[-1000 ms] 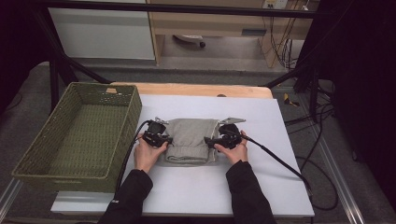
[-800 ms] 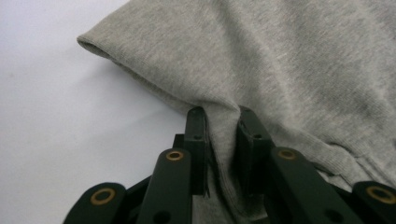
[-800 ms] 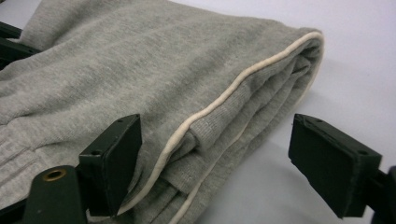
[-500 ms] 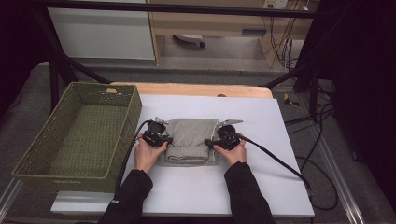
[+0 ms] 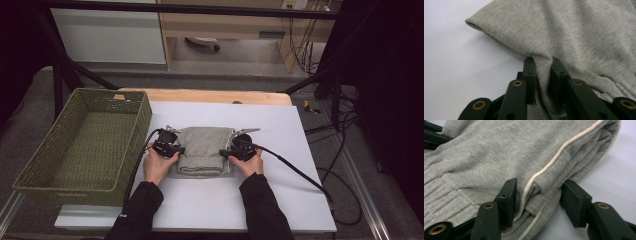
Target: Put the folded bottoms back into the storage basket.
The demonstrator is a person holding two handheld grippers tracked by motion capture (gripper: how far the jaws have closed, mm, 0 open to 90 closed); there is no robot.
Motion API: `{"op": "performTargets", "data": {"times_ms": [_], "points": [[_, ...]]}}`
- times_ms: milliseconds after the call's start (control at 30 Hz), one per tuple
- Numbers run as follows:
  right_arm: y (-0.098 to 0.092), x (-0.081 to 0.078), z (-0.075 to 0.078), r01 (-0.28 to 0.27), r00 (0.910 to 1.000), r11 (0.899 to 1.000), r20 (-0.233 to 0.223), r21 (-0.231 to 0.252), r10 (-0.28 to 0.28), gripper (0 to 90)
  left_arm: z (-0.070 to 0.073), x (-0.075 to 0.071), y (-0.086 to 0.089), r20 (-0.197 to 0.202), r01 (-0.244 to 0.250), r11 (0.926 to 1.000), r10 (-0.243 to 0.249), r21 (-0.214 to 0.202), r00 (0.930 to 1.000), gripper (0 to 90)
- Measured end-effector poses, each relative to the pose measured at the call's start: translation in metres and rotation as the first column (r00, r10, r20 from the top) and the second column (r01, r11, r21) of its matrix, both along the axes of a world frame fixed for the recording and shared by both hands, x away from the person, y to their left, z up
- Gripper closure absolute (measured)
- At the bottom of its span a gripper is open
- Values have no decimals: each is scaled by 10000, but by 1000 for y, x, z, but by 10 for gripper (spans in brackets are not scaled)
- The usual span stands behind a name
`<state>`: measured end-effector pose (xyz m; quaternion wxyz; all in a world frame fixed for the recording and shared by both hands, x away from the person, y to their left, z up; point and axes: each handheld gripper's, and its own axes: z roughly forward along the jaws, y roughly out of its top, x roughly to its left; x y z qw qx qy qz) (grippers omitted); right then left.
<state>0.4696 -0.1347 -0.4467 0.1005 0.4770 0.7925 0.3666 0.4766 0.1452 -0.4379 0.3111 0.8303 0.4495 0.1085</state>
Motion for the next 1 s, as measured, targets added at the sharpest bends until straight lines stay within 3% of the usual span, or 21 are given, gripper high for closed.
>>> {"op": "performTargets", "data": {"times_ms": [367,1000], "points": [[0,1,1,-101,9997,9993,-202,363,108,708,0,0,1,-58,-5,10000,5,-60,10000,770],[0,-2,4,-2,10000,9987,54,515,-1,734,5,0,3,-60,28,9998,-29,-173,10000,800]]}}
